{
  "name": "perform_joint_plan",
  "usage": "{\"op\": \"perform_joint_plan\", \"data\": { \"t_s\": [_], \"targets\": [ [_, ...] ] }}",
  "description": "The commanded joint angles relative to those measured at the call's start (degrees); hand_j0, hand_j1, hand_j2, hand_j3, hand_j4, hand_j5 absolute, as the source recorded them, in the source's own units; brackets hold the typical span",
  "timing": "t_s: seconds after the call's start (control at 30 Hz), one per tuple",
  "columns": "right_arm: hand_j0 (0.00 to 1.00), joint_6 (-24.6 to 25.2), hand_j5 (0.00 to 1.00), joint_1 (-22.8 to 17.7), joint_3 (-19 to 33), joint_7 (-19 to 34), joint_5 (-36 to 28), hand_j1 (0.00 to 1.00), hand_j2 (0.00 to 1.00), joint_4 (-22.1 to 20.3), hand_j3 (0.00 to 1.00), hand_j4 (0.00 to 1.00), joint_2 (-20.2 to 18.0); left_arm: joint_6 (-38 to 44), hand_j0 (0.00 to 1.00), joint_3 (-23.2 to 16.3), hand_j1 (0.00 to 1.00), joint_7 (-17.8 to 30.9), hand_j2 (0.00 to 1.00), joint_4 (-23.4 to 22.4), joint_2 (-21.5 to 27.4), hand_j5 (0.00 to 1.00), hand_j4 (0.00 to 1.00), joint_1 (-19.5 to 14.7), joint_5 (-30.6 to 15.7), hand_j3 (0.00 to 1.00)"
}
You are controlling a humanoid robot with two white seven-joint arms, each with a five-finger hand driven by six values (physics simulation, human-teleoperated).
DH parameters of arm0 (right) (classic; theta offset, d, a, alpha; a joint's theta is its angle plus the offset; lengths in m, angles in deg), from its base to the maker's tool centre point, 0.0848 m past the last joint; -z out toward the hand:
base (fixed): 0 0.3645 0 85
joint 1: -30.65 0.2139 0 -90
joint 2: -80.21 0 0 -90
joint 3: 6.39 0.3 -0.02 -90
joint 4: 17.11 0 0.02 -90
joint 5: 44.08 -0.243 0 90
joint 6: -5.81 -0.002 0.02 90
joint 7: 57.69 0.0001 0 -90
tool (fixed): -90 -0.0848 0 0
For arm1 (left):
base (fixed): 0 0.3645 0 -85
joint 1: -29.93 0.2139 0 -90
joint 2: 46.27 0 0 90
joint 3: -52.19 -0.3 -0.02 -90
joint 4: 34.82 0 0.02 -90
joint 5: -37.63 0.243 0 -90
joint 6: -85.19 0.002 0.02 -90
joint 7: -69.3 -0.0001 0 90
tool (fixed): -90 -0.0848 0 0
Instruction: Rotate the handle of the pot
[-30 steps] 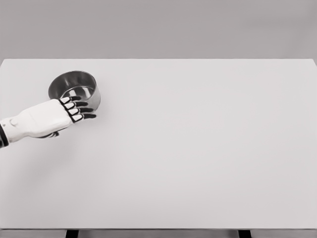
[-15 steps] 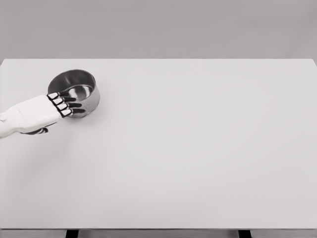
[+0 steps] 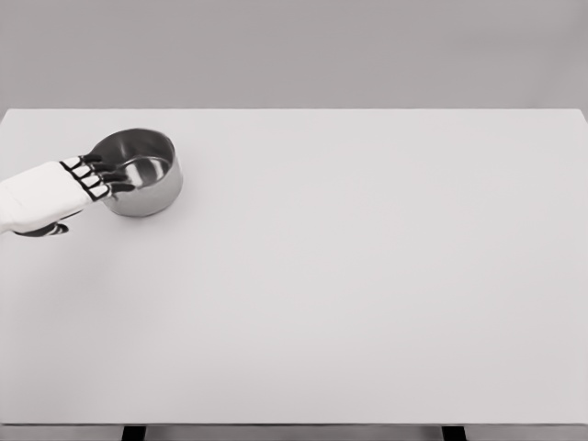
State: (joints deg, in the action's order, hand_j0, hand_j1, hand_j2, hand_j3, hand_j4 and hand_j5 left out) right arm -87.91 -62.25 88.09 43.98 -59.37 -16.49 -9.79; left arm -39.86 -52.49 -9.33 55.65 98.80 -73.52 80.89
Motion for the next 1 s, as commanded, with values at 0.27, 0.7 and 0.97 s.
{"op": "perform_joint_plan", "data": {
  "t_s": [0.27,0.7,0.97],
  "targets": [
    [1.0,-0.06,1.0,0.0,0.0,0.01,0.0,1.0,1.0,0.0,1.0,1.0,0.0,0.05,1.0,1.58,1.0,-0.03,1.0,-3.54,0.03,1.0,1.0,0.0,-0.2,1.0],
    [1.0,-0.06,1.0,-0.09,0.0,0.01,0.0,1.0,1.0,0.0,1.0,1.0,0.0,0.05,1.0,3.52,1.0,-0.03,1.0,-7.85,-0.05,1.0,1.0,-0.44,-0.2,1.0],
    [1.0,0.03,1.0,0.0,0.0,0.01,0.0,1.0,1.0,0.0,1.0,1.0,0.0,0.05,1.0,3.78,1.0,-0.03,1.0,-10.84,-0.58,1.0,1.0,-2.46,-0.2,1.0]
  ]
}}
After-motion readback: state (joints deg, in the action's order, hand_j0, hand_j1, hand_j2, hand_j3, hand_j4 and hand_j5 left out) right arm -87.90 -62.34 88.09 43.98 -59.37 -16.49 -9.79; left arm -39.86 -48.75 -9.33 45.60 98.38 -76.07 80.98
